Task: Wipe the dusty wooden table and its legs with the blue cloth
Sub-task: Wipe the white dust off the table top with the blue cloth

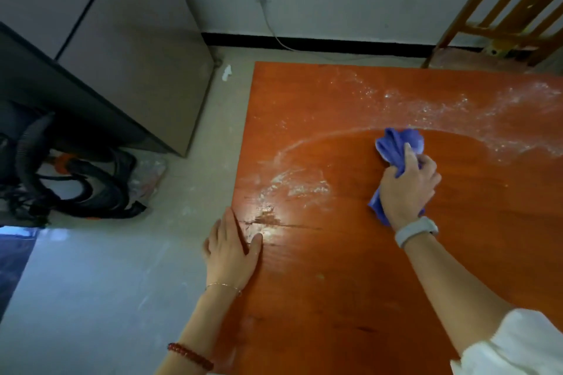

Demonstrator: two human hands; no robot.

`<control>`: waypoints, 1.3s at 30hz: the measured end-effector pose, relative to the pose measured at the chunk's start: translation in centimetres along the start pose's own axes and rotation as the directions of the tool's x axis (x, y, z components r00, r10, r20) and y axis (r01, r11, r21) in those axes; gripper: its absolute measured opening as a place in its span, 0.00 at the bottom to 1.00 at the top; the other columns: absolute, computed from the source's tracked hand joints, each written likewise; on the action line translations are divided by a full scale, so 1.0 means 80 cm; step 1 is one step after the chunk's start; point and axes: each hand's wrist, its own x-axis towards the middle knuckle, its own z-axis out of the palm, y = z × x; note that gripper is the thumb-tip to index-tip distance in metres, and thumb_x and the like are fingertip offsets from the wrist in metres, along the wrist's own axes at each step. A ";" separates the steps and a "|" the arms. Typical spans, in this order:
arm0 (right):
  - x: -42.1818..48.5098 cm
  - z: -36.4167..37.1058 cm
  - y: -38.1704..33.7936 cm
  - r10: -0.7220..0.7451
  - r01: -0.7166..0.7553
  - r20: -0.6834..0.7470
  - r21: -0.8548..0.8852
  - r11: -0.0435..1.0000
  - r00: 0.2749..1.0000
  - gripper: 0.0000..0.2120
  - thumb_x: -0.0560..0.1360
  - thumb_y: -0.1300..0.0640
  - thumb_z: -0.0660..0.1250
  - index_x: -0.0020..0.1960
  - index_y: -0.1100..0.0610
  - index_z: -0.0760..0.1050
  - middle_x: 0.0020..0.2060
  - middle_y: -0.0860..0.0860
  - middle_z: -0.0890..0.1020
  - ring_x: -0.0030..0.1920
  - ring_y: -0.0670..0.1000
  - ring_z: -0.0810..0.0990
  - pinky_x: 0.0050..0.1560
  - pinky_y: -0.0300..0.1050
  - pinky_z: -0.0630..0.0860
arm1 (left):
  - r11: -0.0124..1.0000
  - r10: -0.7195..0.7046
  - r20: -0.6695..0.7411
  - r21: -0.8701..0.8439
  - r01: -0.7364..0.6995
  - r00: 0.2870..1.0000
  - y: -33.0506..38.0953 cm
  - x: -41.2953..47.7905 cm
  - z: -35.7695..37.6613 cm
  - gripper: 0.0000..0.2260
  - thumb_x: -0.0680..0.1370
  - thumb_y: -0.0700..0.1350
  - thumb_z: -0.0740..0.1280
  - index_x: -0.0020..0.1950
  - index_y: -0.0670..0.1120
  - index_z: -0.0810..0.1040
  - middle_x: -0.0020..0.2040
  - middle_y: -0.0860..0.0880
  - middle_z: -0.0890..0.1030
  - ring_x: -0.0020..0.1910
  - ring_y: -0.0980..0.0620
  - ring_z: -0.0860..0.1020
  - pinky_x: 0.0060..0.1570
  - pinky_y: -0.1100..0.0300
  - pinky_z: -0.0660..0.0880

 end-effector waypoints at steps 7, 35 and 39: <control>-0.080 0.075 -0.076 -0.158 0.177 0.122 -0.165 0.970 0.980 0.25 0.75 0.58 0.61 0.71 0.52 0.62 0.70 0.59 0.62 0.63 0.64 0.63 0.55 0.59 0.64 | 0.977 0.161 0.059 -0.150 -0.150 0.985 -0.034 0.005 -0.003 0.33 0.77 0.58 0.57 0.75 0.50 0.42 0.76 0.52 0.52 0.74 0.49 0.55 0.71 0.51 0.57; -0.539 0.032 0.052 -0.659 0.572 0.696 0.429 0.699 0.284 0.23 0.69 0.54 0.54 0.62 0.53 0.74 0.58 0.54 0.75 0.57 0.55 0.70 0.61 0.51 0.67 | 0.744 -0.202 -0.055 -0.658 0.117 0.978 -0.304 -0.245 0.003 0.14 0.78 0.37 0.61 0.63 0.39 0.72 0.61 0.41 0.75 0.54 0.44 0.75 0.55 0.55 0.69; -0.551 0.025 0.028 -0.560 0.378 0.526 0.420 0.825 0.640 0.21 0.68 0.61 0.58 0.61 0.58 0.72 0.56 0.56 0.76 0.56 0.57 0.71 0.59 0.43 0.64 | 0.704 -0.264 -0.034 -0.690 0.168 0.964 -0.329 -0.292 0.005 0.13 0.77 0.37 0.61 0.62 0.41 0.73 0.59 0.40 0.77 0.52 0.43 0.76 0.57 0.48 0.72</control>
